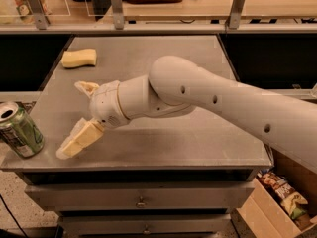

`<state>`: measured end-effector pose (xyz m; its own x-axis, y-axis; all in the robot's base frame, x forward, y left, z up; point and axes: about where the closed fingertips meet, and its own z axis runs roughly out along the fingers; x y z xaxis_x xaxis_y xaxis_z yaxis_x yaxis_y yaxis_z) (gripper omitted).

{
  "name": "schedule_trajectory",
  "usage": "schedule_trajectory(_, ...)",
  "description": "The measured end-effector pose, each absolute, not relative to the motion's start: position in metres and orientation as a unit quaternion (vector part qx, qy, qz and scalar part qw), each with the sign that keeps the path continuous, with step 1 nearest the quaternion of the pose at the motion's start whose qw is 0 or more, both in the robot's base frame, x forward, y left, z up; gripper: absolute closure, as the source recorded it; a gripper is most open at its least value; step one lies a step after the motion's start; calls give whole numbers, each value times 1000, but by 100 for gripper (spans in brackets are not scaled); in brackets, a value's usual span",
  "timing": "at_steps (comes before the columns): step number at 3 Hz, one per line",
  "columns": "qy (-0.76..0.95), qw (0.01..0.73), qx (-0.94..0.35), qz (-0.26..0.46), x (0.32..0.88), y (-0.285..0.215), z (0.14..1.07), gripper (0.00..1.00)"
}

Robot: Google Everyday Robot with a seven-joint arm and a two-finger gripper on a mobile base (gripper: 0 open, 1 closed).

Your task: Move green can near sponge

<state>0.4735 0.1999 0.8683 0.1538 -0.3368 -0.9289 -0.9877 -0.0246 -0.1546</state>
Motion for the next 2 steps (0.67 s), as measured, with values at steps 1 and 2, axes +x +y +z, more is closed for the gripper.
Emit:
schedule_trajectory(1, 538, 445, -616, 365, 473, 200, 868, 0)
schedule_trajectory(2, 536, 443, -612, 377, 471, 207, 868, 0)
